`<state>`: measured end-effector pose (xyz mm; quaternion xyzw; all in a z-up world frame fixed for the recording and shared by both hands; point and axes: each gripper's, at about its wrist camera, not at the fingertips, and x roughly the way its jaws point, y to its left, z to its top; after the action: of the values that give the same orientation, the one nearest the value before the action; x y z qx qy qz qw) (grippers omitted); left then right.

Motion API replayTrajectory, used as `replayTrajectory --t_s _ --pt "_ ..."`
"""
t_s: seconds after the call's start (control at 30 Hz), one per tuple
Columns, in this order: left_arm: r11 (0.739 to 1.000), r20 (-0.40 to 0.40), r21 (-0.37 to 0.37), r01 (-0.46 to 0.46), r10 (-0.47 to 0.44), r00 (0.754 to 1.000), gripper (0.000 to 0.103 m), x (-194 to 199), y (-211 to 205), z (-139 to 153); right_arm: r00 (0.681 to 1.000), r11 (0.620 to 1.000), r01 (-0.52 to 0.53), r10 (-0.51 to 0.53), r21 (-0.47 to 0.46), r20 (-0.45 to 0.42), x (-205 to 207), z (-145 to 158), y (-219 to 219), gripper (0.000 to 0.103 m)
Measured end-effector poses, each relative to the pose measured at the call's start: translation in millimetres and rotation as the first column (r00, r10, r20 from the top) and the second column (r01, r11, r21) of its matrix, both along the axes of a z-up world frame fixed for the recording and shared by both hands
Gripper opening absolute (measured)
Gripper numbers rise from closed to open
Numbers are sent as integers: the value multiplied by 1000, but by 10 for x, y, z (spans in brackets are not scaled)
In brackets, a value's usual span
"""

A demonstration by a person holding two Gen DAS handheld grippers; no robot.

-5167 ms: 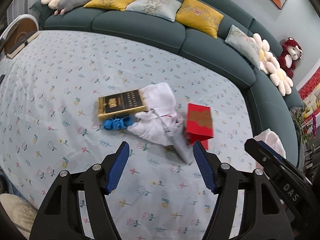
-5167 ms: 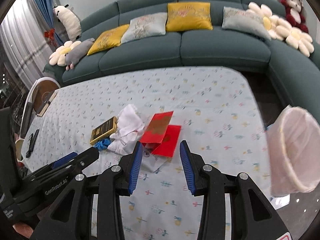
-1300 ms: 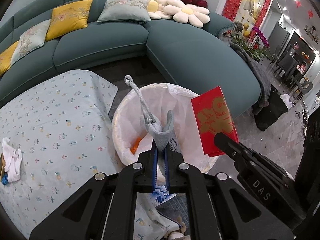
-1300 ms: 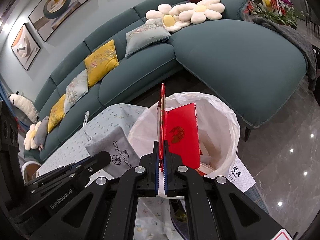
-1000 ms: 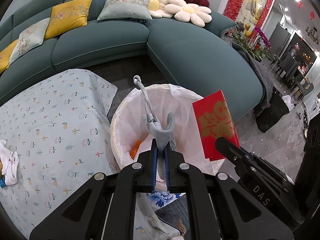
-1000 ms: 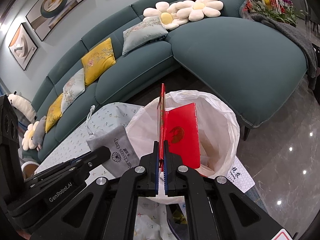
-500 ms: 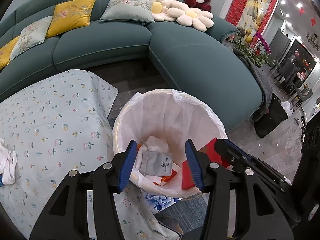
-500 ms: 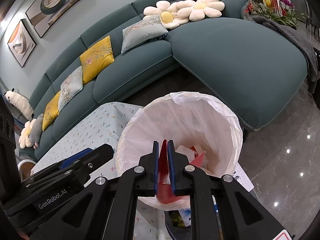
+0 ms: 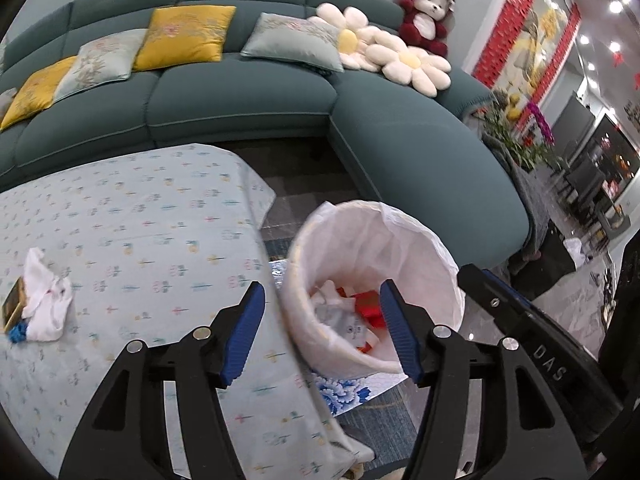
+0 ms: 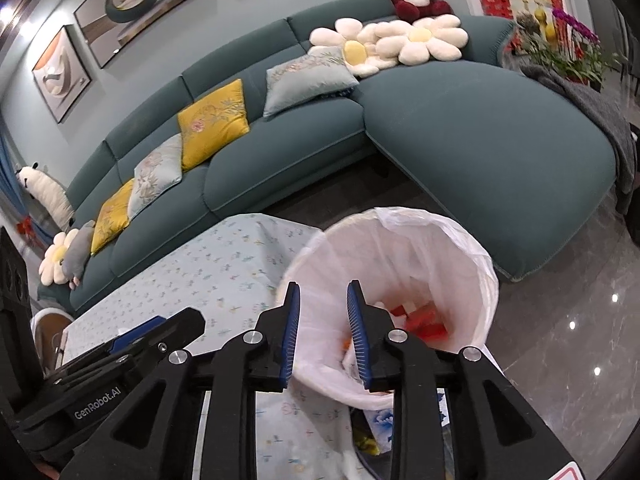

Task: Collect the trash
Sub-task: 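Move both tools back over the white cloth and blue ribbon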

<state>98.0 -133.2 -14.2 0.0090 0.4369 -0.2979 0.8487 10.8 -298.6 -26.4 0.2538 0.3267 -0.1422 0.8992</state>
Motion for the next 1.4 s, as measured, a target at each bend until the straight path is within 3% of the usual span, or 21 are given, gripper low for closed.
replayTrajectory --t_s 0.3,0.53,0.83,1.23,1.4 --pt "993 11 -30 -113 114 993 59 26 753 143 996 995 -92 92 -44 7 108 223 587 34" --pt "971 7 -39 -235 235 972 66 84 1493 143 985 982 -175 174 -72 -9 247 288 1165 43" --pt "913 -59 -48 -405 402 914 69 142 2479 -51 961 958 -276 274 -75 -42 444 271 1954 46" --pt "831 -108 -18 -556 551 828 69 226 3529 -396 915 918 -391 378 -72 -142 795 -71 2836 46" --pt "821 -128 0 -571 566 814 69 331 3735 -586 896 906 -419 401 -66 -193 961 -280 3059 47"
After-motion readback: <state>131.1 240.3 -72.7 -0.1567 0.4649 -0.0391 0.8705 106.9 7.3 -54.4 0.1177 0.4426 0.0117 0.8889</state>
